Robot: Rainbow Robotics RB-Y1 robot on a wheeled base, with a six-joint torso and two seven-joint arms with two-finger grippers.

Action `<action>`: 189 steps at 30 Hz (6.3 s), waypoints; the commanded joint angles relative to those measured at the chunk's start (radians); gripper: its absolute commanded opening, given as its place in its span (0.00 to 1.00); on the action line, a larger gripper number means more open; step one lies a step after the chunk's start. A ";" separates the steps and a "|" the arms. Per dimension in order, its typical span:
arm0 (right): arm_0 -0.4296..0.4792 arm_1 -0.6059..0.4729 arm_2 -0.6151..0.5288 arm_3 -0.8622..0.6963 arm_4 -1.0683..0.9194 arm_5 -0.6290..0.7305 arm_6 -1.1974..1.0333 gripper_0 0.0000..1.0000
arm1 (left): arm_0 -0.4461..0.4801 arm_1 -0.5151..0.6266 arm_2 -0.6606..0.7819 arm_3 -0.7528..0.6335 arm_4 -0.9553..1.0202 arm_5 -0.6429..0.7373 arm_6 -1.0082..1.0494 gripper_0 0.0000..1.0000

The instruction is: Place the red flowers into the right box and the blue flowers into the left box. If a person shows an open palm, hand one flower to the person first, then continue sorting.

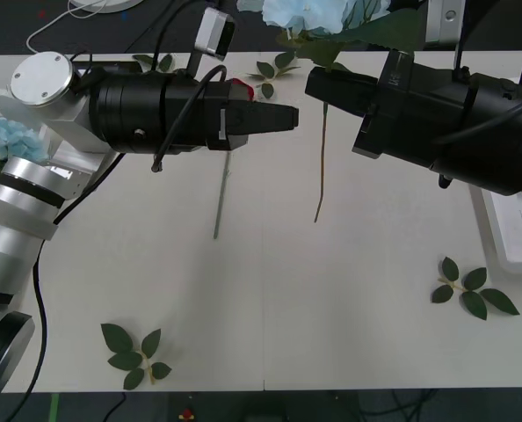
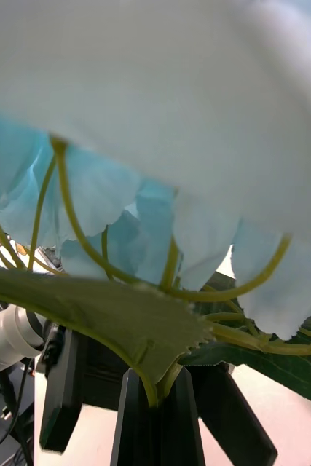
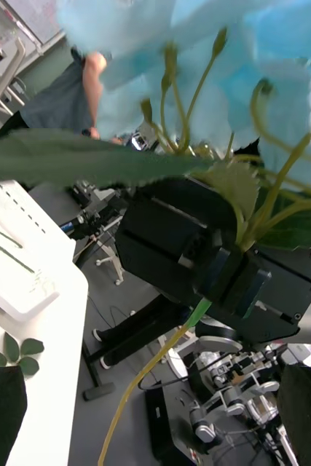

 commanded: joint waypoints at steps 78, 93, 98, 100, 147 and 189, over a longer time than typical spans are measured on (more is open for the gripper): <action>0.008 0.015 0.004 -0.036 -0.065 -0.023 0.082 1.00 | -0.019 0.090 -0.313 -0.081 0.106 -0.347 -0.532 0.00; 0.007 0.009 0.004 -0.036 -0.066 -0.028 0.081 1.00 | -0.018 0.105 -0.313 -0.081 0.107 -0.347 -0.532 0.00; 0.008 0.009 0.004 -0.036 -0.069 -0.029 0.081 1.00 | -0.018 0.120 -0.313 -0.080 0.115 -0.347 -0.532 0.00; 0.007 0.009 0.004 -0.036 -0.069 -0.028 0.082 1.00 | -0.016 0.123 -0.315 -0.081 0.118 -0.347 -0.532 0.00; 0.007 0.006 0.004 -0.036 -0.072 -0.040 0.073 1.00 | -0.048 0.462 -0.252 -0.115 0.308 -0.640 -0.532 0.00; 0.007 -0.001 0.003 -0.036 -0.072 -0.063 0.068 1.00 | -0.447 0.470 -0.730 0.037 0.598 -1.470 -0.532 0.00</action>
